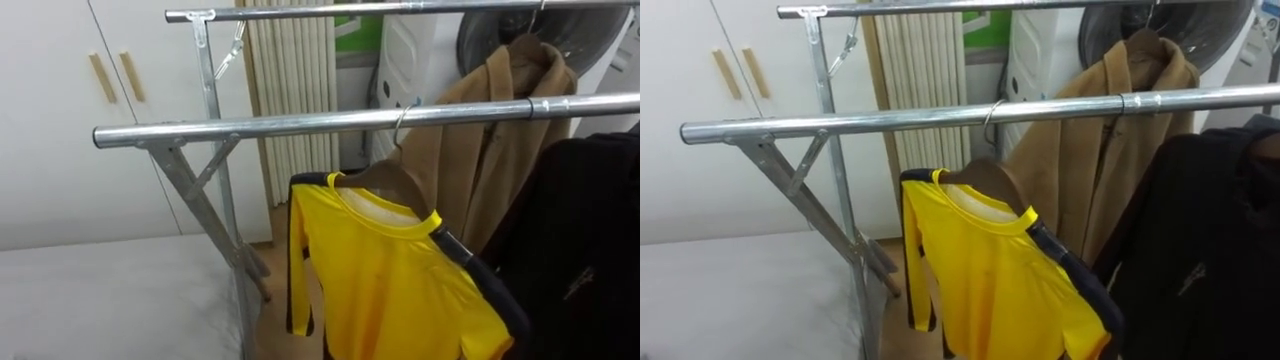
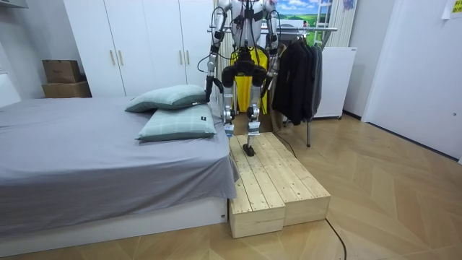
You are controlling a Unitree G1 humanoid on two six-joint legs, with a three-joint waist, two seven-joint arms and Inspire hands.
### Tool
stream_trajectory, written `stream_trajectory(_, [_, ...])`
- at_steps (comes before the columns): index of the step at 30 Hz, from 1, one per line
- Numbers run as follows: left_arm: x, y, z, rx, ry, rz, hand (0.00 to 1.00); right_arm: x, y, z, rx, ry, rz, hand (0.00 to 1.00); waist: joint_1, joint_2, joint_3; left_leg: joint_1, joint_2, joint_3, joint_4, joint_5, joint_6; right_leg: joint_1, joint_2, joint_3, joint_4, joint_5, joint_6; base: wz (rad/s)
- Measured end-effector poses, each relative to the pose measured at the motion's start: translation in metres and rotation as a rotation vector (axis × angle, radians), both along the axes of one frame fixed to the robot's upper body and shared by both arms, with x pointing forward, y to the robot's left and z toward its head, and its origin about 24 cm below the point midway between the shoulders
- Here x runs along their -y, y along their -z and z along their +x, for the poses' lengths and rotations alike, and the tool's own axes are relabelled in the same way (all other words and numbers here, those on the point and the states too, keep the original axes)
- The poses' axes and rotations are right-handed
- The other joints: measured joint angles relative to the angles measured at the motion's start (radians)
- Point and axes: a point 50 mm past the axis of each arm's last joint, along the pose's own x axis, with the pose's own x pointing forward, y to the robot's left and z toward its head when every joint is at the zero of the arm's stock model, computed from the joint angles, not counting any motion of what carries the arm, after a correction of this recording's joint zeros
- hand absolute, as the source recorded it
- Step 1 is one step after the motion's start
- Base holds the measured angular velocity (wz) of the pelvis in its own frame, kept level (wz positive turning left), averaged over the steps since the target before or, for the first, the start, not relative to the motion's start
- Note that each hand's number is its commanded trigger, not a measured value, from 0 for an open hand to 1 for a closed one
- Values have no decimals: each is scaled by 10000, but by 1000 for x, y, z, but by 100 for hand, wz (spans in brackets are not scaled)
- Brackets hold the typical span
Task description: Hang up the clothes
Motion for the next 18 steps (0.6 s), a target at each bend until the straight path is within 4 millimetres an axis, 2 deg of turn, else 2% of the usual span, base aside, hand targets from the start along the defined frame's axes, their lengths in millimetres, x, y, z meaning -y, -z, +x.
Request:
stream_trajectory(2, [0,0,4,133,70,3,0,-5,-1,8,224,-727,-18,0,63,75,-63,-266,-1,-47,192,-8,-16,-119,-65,-293,8,-6,-29,26])
stream_trajectory(4, [0,0,8,237,150,5,0,-6,-2,10,289,-1106,-73,0,120,81,-64,-492,-32,-191,395,-9,-18,-197,-153,-569,72,-30,-60,41])
stream_trajectory(6, [1,-1,13,349,401,-2,0,-6,-3,15,339,-1446,-201,0,198,122,-40,-682,-35,-294,529,-20,-40,-302,-220,-832,205,-98,-94,47])
stream_trajectory(8, [4,0,17,428,735,-75,0,-4,-4,20,429,-1651,-301,0,204,227,15,-895,-46,-279,722,-24,-53,-316,-373,-1395,343,-282,-117,70])
stream_trajectory(10, [6,0,19,451,920,-88,0,-3,-4,19,400,-1625,-316,0,155,292,6,-1058,-46,-247,859,-8,-86,-333,-524,-1895,494,-451,-149,90])
stream_trajectory(12, [8,0,22,533,1047,-125,0,0,-4,19,372,-1668,-322,0,127,349,-13,-1353,-7,98,1104,35,-133,-395,-709,-2484,642,-577,-189,100])
stream_trajectory(13, [8,0,26,585,1136,-106,0,1,-4,19,319,-1688,-356,0,38,356,-24,-1575,36,450,1171,162,-112,-427,-868,-2993,712,-683,-212,118])
stream_trajectory(14, [8,0,28,590,1162,-96,0,2,-4,19,274,-1721,-391,0,-45,312,-5,-1764,162,1056,1383,247,-81,-439,-1023,-3411,768,-789,-222,120])
stream_trajectory(15, [8,0,28,587,1168,-88,0,2,-4,18,240,-1781,-430,0,-14,287,11,-1833,233,1401,1618,219,-53,-446,-1085,-3580,846,-858,-230,104])
stream_trajectory(17, [6,-1,28,515,1249,-113,0,3,-3,16,140,-1700,-498,0,-109,287,18,-1812,519,2335,2492,-69,10,-260,-1336,-4413,1095,-1194,-187,110])
stream_trajectory(18, [6,-1,28,486,1262,-100,0,3,-3,16,109,-1660,-500,0,-148,289,15,-1769,568,2477,2609,-128,1,-223,-1393,-4634,1162,-1264,-188,115])
